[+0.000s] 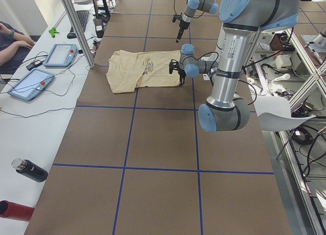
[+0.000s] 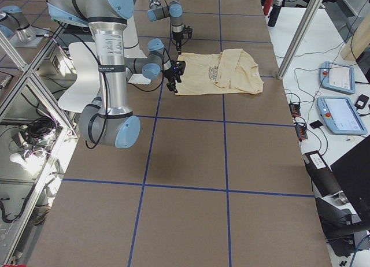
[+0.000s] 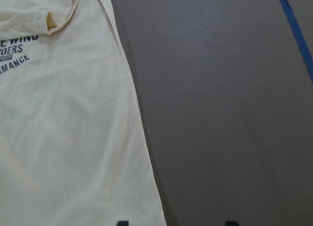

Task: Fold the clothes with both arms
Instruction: 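Lower both grippers and grasp the hem corners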

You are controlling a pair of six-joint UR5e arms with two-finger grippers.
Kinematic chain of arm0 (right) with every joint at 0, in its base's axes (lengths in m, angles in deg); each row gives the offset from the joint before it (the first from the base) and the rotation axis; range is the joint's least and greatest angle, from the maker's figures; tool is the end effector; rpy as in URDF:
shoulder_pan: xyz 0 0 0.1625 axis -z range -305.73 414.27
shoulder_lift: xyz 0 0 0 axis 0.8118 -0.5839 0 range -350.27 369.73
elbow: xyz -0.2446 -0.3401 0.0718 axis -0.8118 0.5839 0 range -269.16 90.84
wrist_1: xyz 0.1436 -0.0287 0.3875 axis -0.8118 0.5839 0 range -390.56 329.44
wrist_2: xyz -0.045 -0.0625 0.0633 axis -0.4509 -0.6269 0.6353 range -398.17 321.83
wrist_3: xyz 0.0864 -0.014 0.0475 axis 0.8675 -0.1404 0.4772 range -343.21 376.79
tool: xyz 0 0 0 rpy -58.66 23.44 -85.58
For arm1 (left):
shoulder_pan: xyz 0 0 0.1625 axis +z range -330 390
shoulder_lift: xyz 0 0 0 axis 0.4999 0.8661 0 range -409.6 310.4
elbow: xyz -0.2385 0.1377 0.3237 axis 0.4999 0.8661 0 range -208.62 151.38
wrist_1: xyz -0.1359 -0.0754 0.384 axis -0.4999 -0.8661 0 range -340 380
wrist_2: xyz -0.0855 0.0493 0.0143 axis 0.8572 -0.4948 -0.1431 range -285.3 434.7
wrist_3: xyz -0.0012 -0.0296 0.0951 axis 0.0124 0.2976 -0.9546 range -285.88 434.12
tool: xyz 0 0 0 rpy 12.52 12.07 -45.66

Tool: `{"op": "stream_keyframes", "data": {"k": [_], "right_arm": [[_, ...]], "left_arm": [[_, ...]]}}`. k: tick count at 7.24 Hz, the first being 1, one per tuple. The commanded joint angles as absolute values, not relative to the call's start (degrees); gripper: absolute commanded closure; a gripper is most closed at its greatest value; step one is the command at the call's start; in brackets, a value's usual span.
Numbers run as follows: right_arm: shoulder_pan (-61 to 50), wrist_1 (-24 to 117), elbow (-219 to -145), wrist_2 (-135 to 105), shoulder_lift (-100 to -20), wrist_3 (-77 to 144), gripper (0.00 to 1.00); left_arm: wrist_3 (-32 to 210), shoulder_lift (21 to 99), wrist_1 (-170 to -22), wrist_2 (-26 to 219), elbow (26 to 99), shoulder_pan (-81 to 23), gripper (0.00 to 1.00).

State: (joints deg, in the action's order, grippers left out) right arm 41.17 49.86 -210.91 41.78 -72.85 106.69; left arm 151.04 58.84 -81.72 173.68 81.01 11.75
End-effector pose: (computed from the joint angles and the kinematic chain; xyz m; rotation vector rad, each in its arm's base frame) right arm -0.4512 -0.2598 0.3259 0.2622 -0.8270 0.2873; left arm 0.5166 -0.2943 0.3111 0.0926 0.8745 -0.0161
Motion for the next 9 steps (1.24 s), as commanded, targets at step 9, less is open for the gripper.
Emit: {"op": "stream_keyframes", "data": {"k": [9], "right_arm": [[43.29,49.86,-201.40,39.18,-67.79,107.05,0.56]], "left_arm": [[150.58,58.50,-81.60,174.10,83.79,11.71,1.00]]}}
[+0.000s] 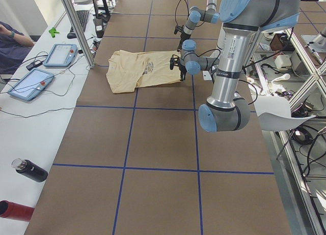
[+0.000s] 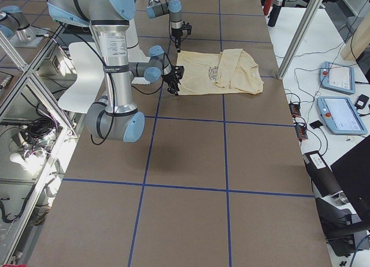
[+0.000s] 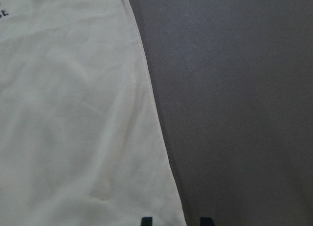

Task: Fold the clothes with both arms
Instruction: 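Lower both grippers and grasp the hem corners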

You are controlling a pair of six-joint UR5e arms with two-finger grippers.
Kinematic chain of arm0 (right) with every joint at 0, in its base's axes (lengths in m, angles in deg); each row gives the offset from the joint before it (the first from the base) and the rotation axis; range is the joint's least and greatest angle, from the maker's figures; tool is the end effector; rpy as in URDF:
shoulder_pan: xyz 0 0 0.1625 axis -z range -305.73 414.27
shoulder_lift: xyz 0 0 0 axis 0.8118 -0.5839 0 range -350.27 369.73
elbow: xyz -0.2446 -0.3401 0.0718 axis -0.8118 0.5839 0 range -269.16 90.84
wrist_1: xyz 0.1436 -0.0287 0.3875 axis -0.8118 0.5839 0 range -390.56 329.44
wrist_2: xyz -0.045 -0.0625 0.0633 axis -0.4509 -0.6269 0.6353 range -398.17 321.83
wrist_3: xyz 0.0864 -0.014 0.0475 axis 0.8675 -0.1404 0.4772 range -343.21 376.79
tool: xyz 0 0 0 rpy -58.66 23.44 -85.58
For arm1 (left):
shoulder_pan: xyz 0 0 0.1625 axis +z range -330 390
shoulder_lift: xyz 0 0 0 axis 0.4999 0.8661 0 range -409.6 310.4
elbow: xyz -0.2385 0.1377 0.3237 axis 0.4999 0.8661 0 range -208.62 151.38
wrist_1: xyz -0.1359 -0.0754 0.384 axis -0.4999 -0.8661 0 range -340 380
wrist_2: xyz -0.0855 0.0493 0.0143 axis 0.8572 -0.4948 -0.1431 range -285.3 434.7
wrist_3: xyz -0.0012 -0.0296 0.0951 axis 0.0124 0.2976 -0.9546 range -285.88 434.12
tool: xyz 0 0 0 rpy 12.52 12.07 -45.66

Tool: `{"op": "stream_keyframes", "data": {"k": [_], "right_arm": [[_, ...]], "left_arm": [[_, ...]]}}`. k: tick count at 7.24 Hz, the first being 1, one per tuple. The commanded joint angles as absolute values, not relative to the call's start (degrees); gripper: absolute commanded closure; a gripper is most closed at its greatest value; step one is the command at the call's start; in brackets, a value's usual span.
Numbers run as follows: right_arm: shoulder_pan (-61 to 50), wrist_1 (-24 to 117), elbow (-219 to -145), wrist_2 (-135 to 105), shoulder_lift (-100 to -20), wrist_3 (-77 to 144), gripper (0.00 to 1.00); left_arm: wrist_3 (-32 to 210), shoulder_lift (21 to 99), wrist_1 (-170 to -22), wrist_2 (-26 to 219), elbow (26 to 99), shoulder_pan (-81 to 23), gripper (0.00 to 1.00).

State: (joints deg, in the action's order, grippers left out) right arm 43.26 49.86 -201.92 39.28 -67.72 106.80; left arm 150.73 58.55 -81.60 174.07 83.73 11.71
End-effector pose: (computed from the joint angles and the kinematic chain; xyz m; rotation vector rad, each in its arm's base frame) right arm -0.5118 -0.2575 0.3491 0.2825 -0.7590 0.2677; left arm 0.5040 -0.2898 0.2932 0.1011 0.9141 -0.0049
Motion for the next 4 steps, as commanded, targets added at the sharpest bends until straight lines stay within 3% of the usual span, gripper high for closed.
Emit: {"op": "stream_keyframes", "data": {"k": [1,2,4], "right_arm": [[43.37,49.86,-201.22,38.13,-67.79,107.14,0.57],[43.37,49.86,-201.22,38.04,-67.62,107.23,0.63],[43.55,49.86,-201.30,37.69,-67.18,108.36,1.00]], "left_arm": [[150.58,58.50,-81.60,174.10,83.79,11.71,1.00],[150.58,58.50,-81.60,174.10,83.79,11.71,1.00],[150.58,58.50,-81.60,174.19,83.79,11.71,1.00]]}}
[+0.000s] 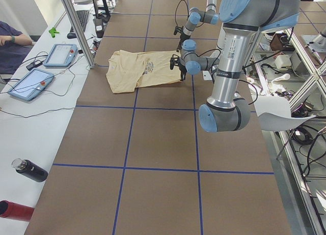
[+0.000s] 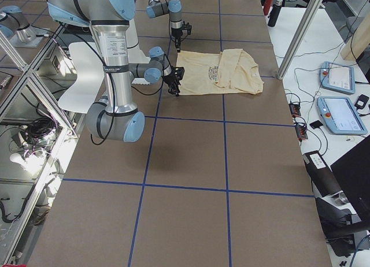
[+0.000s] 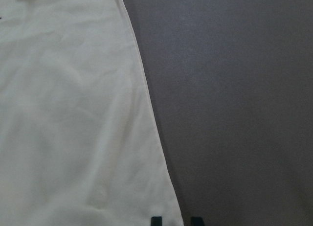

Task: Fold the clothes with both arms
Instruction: 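Lift the hem with both grippers and fold it up toward the collar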

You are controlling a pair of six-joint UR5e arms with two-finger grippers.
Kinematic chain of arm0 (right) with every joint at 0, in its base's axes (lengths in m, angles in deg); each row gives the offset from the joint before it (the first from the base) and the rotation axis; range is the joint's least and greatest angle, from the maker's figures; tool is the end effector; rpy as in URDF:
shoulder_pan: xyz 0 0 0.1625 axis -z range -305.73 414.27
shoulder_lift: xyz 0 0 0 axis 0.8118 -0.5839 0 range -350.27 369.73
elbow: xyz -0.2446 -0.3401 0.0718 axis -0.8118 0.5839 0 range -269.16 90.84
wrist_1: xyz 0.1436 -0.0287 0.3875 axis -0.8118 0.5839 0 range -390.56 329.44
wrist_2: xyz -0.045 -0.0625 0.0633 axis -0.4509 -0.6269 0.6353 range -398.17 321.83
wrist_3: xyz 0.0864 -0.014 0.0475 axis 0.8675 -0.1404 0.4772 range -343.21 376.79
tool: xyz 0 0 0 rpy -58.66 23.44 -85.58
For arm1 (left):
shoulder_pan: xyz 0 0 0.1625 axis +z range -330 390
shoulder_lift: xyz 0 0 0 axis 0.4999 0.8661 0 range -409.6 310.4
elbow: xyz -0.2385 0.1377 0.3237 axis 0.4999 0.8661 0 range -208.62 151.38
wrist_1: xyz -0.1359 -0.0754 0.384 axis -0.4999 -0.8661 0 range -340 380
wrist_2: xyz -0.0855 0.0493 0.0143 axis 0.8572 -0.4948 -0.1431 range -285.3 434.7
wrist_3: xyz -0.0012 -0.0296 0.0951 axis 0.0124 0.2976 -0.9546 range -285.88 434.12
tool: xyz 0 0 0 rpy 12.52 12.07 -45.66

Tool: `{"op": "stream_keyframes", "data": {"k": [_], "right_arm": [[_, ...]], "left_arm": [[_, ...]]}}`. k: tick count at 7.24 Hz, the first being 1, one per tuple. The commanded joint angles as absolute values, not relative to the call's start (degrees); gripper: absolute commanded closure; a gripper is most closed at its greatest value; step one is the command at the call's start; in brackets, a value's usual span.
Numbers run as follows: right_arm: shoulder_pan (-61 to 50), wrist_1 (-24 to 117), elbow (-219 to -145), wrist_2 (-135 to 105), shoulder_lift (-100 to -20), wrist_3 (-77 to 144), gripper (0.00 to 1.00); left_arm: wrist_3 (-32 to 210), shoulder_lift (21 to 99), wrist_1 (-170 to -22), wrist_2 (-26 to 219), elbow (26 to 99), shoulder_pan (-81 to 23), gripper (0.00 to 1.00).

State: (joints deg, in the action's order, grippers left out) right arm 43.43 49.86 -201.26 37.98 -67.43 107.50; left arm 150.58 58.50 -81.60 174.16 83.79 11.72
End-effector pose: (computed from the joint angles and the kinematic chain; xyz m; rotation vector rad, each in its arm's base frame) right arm -0.5153 -0.2588 0.3512 0.2979 -0.7523 0.2845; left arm 0.5037 -0.2894 0.2932 0.1008 0.9145 -0.0016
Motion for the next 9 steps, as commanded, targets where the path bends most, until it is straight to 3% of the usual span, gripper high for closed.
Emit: {"op": "stream_keyframes", "data": {"k": [1,3,6,8,9], "right_arm": [[44.07,49.86,-201.30,36.64,-67.18,109.41,1.00],[43.64,49.86,-202.79,36.45,-67.26,109.42,1.00],[41.18,55.20,-220.84,44.16,-74.79,108.98,1.00],[42.83,66.23,-238.48,51.62,-79.56,109.07,1.00],[44.15,73.26,-245.36,52.70,-79.05,109.16,1.00]], "left_arm": [[150.58,58.41,-81.52,174.19,84.05,11.71,1.00],[150.49,58.50,-81.43,174.28,84.84,11.63,1.00],[150.14,58.41,-70.23,179.09,100.60,11.36,1.00],[150.32,58.85,-57.68,184.09,116.57,12.41,1.00],[150.75,59.11,-54.48,184.64,120.23,14.77,1.00]]}}
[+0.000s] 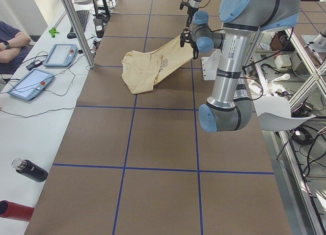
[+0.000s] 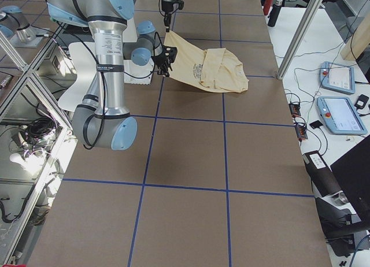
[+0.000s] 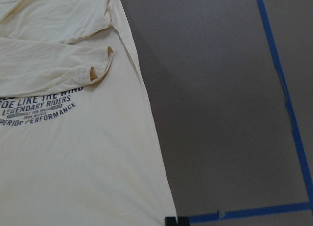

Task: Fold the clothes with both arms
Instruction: 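Lift the hem with both grippers and fold it up toward the collar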

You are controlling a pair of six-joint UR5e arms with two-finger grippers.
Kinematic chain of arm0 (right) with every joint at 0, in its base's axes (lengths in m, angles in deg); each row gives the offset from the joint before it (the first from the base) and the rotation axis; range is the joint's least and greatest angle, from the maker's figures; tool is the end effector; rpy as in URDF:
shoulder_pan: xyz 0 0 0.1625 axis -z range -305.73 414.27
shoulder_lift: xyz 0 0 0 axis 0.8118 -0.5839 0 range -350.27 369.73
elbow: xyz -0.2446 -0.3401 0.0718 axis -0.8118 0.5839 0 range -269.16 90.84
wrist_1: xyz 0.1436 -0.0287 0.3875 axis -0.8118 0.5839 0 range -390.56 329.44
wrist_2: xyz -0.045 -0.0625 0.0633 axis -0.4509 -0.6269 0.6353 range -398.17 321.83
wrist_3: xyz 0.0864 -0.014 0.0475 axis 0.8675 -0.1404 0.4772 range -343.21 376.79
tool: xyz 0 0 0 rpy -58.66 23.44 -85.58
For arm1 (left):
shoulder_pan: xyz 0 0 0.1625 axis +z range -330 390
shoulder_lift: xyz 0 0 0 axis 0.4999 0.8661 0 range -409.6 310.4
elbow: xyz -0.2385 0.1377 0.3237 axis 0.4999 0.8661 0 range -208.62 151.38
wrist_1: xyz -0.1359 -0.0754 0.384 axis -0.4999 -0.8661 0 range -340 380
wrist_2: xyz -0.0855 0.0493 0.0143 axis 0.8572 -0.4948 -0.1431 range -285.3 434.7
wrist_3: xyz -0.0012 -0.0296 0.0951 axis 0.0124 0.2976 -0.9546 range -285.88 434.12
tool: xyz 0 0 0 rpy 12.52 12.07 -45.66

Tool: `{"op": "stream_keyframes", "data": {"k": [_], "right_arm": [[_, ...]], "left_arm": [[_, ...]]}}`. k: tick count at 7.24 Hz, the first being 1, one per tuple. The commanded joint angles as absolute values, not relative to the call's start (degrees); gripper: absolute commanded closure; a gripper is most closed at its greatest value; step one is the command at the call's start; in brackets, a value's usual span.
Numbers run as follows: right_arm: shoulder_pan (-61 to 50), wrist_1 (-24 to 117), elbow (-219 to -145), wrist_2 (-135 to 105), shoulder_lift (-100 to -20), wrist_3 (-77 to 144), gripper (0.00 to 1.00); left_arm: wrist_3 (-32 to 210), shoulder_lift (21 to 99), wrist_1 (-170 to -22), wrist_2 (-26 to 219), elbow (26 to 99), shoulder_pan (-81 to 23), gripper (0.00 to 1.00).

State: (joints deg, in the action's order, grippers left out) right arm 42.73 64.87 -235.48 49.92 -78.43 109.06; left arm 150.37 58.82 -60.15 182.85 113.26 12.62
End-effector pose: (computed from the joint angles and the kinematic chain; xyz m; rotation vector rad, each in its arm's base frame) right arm -0.3254 -0.2060 0.2350 0.1056 -0.9172 0.2392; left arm 0.3493 -0.2164 0.1563 0.0042 1.0837 0.1102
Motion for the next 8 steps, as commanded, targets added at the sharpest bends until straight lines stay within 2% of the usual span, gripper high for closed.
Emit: {"op": "stream_keyframes", "data": {"k": [1,2,4,5,7,8], "right_arm": [[44.60,74.11,-244.29,52.28,-77.82,109.16,1.00],[42.34,74.03,-238.45,52.01,-72.85,109.07,1.00],[35.32,73.42,-219.42,51.05,-57.58,107.68,1.00],[30.85,71.59,-215.84,50.96,-54.55,103.31,1.00],[21.70,67.18,-211.53,51.92,-52.95,100.03,1.00],[20.97,64.57,-204.89,51.75,-49.89,99.41,1.00]], "left_arm": [[150.76,59.12,-54.36,184.56,118.70,14.96,1.00],[150.58,59.55,-54.36,183.52,114.51,14.27,1.00],[149.71,63.75,-55.23,175.55,101.96,10.78,1.00],[145.52,64.03,-55.93,175.51,99.37,6.31,1.00],[143.02,64.13,-56.03,175.51,98.74,-1.27,1.00],[143.11,65.60,-56.03,175.33,95.42,-2.34,1.00]]}}
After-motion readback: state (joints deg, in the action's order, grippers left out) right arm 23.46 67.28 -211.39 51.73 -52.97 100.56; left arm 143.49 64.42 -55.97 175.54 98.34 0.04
